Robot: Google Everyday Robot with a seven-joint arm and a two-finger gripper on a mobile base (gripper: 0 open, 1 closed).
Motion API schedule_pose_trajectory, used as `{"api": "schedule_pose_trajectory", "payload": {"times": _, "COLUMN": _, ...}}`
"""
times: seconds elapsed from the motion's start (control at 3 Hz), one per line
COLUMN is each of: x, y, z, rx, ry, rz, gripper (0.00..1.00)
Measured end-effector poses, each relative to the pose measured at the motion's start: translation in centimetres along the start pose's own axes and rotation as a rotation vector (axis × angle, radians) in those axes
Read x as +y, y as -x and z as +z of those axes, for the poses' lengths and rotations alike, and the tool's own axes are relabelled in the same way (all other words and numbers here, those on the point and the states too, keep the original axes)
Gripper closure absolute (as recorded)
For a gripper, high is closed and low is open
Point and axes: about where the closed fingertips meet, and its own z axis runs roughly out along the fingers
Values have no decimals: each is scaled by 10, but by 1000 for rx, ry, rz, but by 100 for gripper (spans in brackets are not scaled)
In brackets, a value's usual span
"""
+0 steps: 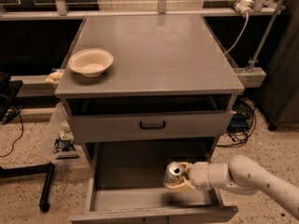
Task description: Place 7up can into middle drawer
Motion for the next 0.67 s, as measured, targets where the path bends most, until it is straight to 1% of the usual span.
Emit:
{"api": "schedule_pose_trajectory", "payload": {"times": 0.33, "x": -8, "y": -15, "z": 7, "rx": 9, "ry": -16, "rz": -67, "gripper": 100}}
{"api": "schedule_pose_trajectory", "payload": {"times": 0.67, "x": -20, "y": -28, "z": 20, "rx": -4, "ry": -17, "rz": -111, "gripper": 100}}
